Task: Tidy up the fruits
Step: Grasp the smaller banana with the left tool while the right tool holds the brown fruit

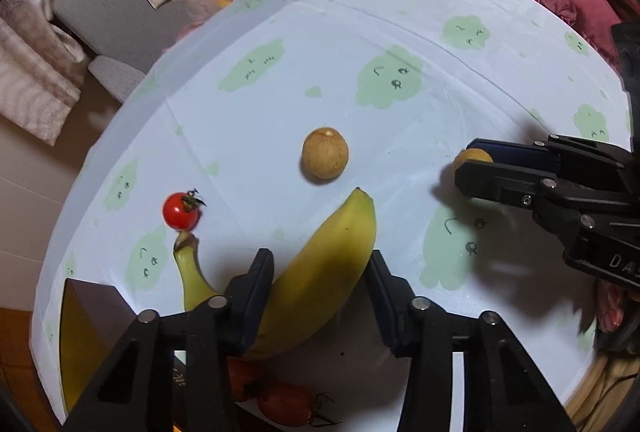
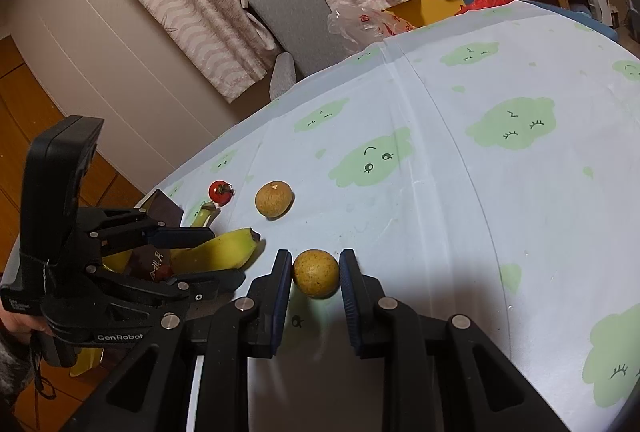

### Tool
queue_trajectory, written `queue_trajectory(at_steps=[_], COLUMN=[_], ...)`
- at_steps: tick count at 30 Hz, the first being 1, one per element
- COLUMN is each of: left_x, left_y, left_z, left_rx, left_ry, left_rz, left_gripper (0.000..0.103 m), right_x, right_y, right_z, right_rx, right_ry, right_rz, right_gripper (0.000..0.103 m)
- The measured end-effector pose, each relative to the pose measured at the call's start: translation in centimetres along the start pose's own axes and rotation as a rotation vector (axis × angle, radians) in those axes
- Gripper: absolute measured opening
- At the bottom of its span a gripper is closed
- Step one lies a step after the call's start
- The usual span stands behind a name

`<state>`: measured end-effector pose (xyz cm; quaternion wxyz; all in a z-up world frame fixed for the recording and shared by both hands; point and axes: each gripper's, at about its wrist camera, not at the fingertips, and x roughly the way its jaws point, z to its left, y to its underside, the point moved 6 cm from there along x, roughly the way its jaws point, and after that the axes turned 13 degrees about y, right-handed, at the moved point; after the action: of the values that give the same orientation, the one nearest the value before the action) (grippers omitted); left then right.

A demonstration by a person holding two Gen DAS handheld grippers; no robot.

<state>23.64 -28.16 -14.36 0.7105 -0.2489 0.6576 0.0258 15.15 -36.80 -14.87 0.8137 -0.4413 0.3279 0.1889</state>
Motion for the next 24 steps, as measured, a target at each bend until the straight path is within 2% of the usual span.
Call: queue_trajectory(at_steps=[5, 10, 18, 24], left_x=[-2.2, -5.4, -10.6, -13.6], left_y=[-0.4, -1.1, 0.5, 1.6], left_z=[-0.3, 0.5, 1.9, 2.0], left_rx=[0.016, -0.034, -0.187, -0.247], left_ry=[-0.053, -0.037, 0.07, 0.118], left_rz=[-0.078, -0.193, -0.398, -0.516], left_gripper=[0.034, 0.03, 0.029, 0.029], right_x=[-0.1, -0.2, -0.4, -0.5], right_y=[0.1, 0.1, 0.2, 0.2], right_z=[0.0, 0.1, 0.1, 0.2], right_rx=[-0.001, -0.007, -0.011, -0.013], right_ry=[0.001, 0.008, 0.014, 0.022], right_rz=[-0.004, -0.008, -0.014, -0.022], right_gripper=[0.025, 0.025, 0.025, 0.025])
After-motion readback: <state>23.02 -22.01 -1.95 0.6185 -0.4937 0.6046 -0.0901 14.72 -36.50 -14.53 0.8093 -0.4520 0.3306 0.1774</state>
